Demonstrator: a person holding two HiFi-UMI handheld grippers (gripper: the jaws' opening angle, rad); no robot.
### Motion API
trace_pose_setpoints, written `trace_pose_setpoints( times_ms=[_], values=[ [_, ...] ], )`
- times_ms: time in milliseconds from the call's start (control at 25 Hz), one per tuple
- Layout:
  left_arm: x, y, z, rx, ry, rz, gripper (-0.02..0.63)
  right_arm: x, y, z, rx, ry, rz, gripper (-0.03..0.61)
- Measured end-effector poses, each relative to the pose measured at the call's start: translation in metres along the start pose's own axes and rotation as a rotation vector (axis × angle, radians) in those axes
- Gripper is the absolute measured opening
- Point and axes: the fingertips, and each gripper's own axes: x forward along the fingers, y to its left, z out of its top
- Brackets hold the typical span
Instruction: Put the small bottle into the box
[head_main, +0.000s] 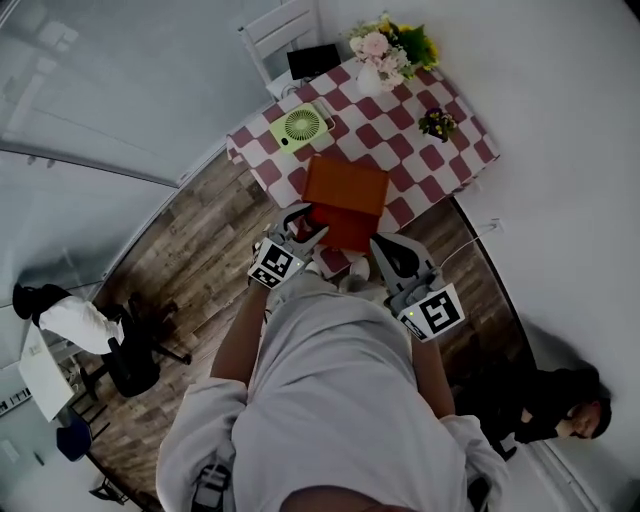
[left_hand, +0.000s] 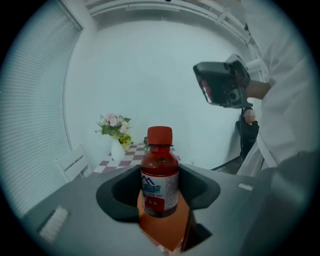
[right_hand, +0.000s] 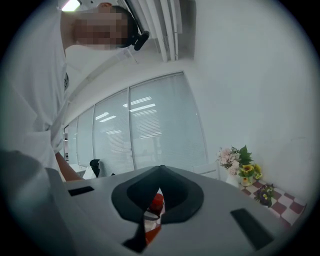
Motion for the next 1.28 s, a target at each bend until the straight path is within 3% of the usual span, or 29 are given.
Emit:
trace_pose_setpoints(
  times_ms=[280, 680, 1000, 1280],
  values=[
    [0.050, -0.023, -0.069, 0.051, 0.239, -0.149, 0.219, -0.018, 0.003, 0.010, 0.016, -0.049, -0.035, 0.000],
    [0.085, -0.053, -0.155, 0.248, 0.582, -0.359, 0.219, -0.063, -0.010, 0.016, 0.023, -0.094, -0.203, 0.002],
    [0.105, -0.068, -0.195, 0.424, 0.781, -0.489, 0.219, -0.098, -0.015, 0.009, 0.055, -0.102, -0.338, 0.000],
    [0.115, -0.069, -0.210, 0.487, 0.887, -0.522, 0.220, -0.113, -0.018, 0.005, 0.069, -0.109, -0.408, 0.000]
  ],
)
